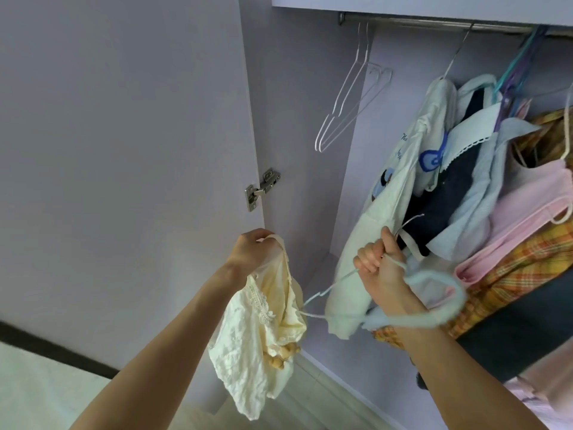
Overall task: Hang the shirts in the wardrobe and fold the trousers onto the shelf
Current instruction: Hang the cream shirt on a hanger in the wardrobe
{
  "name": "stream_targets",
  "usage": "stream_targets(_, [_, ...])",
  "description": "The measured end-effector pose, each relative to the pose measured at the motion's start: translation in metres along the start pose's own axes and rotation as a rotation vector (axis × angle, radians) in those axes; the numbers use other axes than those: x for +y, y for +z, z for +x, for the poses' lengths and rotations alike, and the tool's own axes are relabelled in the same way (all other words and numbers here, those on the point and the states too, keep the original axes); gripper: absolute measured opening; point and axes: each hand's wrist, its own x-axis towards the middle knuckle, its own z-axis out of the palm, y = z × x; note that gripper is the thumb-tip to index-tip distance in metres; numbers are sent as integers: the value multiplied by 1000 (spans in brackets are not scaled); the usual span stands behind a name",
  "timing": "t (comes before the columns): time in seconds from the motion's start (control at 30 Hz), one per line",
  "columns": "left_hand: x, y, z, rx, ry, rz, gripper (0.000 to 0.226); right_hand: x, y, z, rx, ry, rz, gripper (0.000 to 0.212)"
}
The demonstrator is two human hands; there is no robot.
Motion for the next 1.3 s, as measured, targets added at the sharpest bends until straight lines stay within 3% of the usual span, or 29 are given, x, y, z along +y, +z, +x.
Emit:
stream_targets(0.13, [6, -2, -13, -73, 35, 39, 20, 10, 27, 3, 55, 37, -98, 62])
stream_targets(0.3, [26, -14, -35, -291, 298, -96, 12, 35, 41, 8, 128, -93, -330, 51])
stream_targets(0.5, [51, -36, -59, -417, 281, -124, 23, 49, 38, 16, 91, -194, -556, 48])
stream_targets(0.57, [53, -46, -61, -300, 329, 10, 26, 43, 43, 20, 114, -264, -601, 52])
stream_targets(0.67, [44, -64, -54, 84, 323, 232, 27, 25, 46, 28, 128, -466, -723, 51])
stream_targets(0.73, [31, -76, -49, 248, 282, 379, 22, 9, 45, 33, 98, -595, -813, 50])
stream_targets(0.9, [-3, -80, -43, 497, 237, 804, 20, -19, 47, 42, 101, -813, -1018, 54])
stream_targets(0.97, [-11, -75, -40, 540, 177, 862, 18, -21, 50, 42, 113, -866, -1092, 54])
stream_targets(1.03, [-16, -72, -35, 512, 97, 673, 18, -17, 52, 39, 115, -910, -1150, 53])
stream_targets(1.17, [-9, -70, -31, 351, -210, -366, 22, -2, 56, 37, 184, -949, -1165, 50])
stream_targets(1.2, [-8, -70, -32, 324, -255, -489, 24, 0, 57, 38, 209, -924, -1126, 49])
stream_targets(1.3, [-12, -74, -31, 312, -218, -339, 21, 2, 58, 49, 313, -706, -855, 41])
